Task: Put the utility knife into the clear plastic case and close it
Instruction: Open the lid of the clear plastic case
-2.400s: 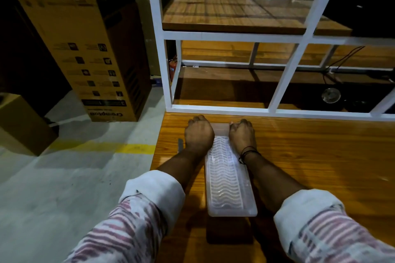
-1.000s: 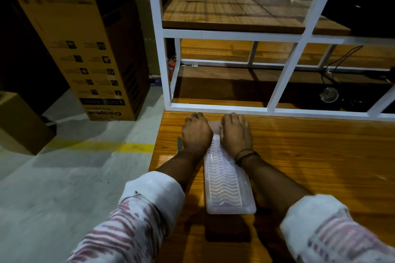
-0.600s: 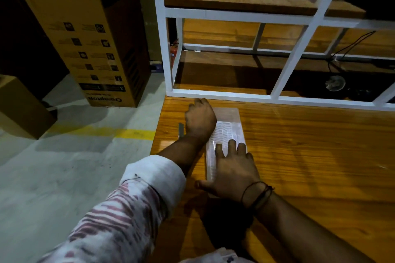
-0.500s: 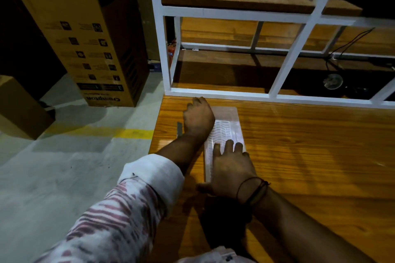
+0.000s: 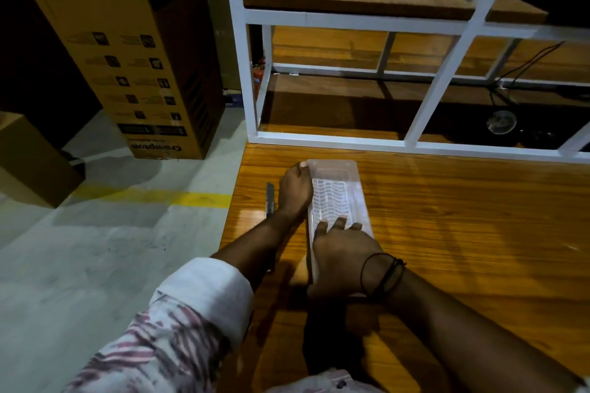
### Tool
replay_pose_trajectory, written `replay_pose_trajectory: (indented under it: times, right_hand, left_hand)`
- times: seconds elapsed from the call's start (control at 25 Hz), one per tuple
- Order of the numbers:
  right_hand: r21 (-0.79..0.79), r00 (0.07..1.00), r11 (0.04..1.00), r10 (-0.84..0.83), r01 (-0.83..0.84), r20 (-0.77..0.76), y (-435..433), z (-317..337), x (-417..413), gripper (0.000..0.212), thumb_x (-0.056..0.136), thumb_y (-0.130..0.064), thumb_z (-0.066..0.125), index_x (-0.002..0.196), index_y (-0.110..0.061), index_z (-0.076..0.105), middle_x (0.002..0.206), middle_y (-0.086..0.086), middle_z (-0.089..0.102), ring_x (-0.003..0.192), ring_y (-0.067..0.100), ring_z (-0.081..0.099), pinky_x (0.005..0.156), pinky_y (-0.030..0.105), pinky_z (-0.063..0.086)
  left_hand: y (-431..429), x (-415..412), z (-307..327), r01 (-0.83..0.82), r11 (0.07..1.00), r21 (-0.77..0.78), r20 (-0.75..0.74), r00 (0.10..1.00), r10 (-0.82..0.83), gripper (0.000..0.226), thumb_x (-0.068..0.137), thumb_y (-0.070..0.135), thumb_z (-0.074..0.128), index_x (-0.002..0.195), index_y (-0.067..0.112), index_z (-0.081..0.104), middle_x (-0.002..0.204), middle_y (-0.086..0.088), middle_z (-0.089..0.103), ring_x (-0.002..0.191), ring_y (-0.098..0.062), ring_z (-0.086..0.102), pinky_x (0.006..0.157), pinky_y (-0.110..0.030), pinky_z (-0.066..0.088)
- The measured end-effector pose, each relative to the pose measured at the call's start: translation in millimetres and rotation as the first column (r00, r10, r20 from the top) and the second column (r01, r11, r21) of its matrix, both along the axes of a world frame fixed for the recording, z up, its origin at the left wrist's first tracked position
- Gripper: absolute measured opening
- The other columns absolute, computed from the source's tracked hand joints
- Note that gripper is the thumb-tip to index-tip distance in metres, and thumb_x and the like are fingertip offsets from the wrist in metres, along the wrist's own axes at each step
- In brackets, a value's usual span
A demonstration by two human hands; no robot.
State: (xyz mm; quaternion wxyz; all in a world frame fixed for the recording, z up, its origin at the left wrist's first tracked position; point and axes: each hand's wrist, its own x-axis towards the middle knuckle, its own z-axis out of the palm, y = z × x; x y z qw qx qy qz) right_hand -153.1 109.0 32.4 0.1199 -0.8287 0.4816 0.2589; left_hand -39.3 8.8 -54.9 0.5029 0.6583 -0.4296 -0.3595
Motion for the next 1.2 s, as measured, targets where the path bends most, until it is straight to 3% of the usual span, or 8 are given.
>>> replay_pose_trajectory:
  times: [0.12, 0.28, 0.44, 0.64, 0.76, 0.88, 0.96, 1.2]
  right_hand:
    - [0.021, 0.998, 1.0, 0.002, -0.003, 0.069, -5.3, 11.6, -7.0, 0.124, 0.074, -0.065, 0.071, 0.158, -0.003, 0.005, 0.157, 0.035, 0.025, 0.136, 0.051, 0.041, 0.105, 0.047, 0.044]
    - [0.034, 0.963, 0.993, -0.115, 0.11, 0.242, -8.2, 10.9, -23.7, 0.124, 0.071, -0.062, 0.072, 0.16, -0.019, -0.003, 0.156, 0.021, 0.033, 0.129, 0.037, 0.051, 0.094, 0.039, 0.051]
    - [0.053, 0.765, 0.934, -0.321, 0.353, 0.559, -2.2, 0.0, -40.5, 0.103, 0.076, -0.039, 0.07, 0.157, -0.024, 0.009, 0.131, 0.01, 0.058, 0.106, 0.029, 0.064, 0.084, 0.044, 0.059]
    - [0.14, 0.603, 0.869, -0.436, 0.474, 0.668, 11.2, -5.6, -47.1, 0.098, 0.074, -0.036, 0.07, 0.157, -0.028, 0.019, 0.127, 0.001, 0.064, 0.103, 0.022, 0.07, 0.077, 0.036, 0.064]
    - [0.069, 0.617, 0.861, -0.415, 0.504, 0.668, 14.6, -2.1, -42.7, 0.093, 0.075, -0.042, 0.067, 0.157, -0.026, 0.026, 0.136, 0.0, 0.06, 0.111, 0.022, 0.066, 0.088, 0.04, 0.061]
    - [-0.05, 0.669, 0.869, -0.341, 0.492, 0.66, 17.4, 1.3, -37.4, 0.087, 0.079, -0.044, 0.066, 0.156, -0.024, 0.031, 0.146, 0.0, 0.054, 0.127, 0.022, 0.056, 0.101, 0.037, 0.052]
    - [-0.133, 0.708, 0.877, -0.275, 0.462, 0.65, 20.3, 4.1, -33.3, 0.082, 0.08, -0.047, 0.065, 0.154, -0.025, 0.036, 0.147, -0.001, 0.054, 0.131, 0.022, 0.054, 0.103, 0.035, 0.049]
    - [-0.38, 0.818, 0.858, -0.076, 0.344, 0.57, 27.9, -11.1, -19.4, 0.075, 0.069, -0.054, 0.053, 0.133, -0.015, 0.063, 0.11, 0.009, 0.073, 0.098, 0.033, 0.07, 0.07, 0.042, 0.06]
  left_hand:
    - [0.8, -0.5, 4.6, 0.017, 0.998, 0.065, -0.082, 0.997, -0.011, 0.043, 0.114, 0.03, 0.034, 0.126, 0.002, 0.065, 0.104, -0.004, 0.065, 0.073, 0.002, 0.056, 0.047, -0.005, 0.043]
    - [5.5, -4.5, 4.0, 0.056, 0.995, 0.078, -0.152, 0.987, -0.043, 0.039, 0.114, 0.029, 0.034, 0.126, 0.005, 0.063, 0.095, 0.004, 0.068, 0.073, -0.003, 0.062, 0.047, -0.004, 0.045]
    - [16.7, -10.7, 3.0, 0.178, 0.984, -0.01, -0.028, 0.984, -0.178, 0.034, 0.112, 0.028, 0.041, 0.138, 0.012, 0.057, 0.107, 0.013, 0.065, 0.08, 0.007, 0.066, 0.059, -0.007, 0.05]
    - [24.2, -17.2, 9.2, 0.231, 0.97, -0.072, 0.134, 0.966, -0.22, 0.045, 0.111, 0.029, 0.043, 0.153, 0.012, 0.045, 0.129, 0.005, 0.056, 0.109, -0.007, 0.056, 0.07, -0.003, 0.041]
    - [26.6, -12.2, 10.2, 0.187, 0.982, -0.041, 0.103, 0.978, -0.182, 0.043, 0.112, 0.028, 0.041, 0.153, 0.014, 0.045, 0.124, 0.009, 0.056, 0.103, -0.005, 0.062, 0.062, -0.002, 0.046]
    - [31.3, -5.4, 7.1, 0.124, 0.992, -0.021, 0.055, 0.991, -0.123, 0.04, 0.111, 0.024, 0.043, 0.15, 0.016, 0.046, 0.106, 0.019, 0.059, 0.078, 0.015, 0.066, 0.057, -0.003, 0.05]
    - [35.1, 0.6, 0.0, 0.091, 0.995, -0.033, 0.044, 0.995, -0.089, 0.041, 0.111, 0.024, 0.043, 0.151, 0.017, 0.046, 0.105, 0.02, 0.06, 0.083, 0.016, 0.068, 0.062, -0.008, 0.055]
    - [44.5, 8.4, -12.3, 0.022, 0.998, -0.067, 0.004, 1.0, -0.021, 0.039, 0.11, 0.034, 0.047, 0.146, 0.023, 0.056, 0.128, 0.004, 0.072, 0.107, -0.01, 0.073, 0.087, -0.038, 0.065]
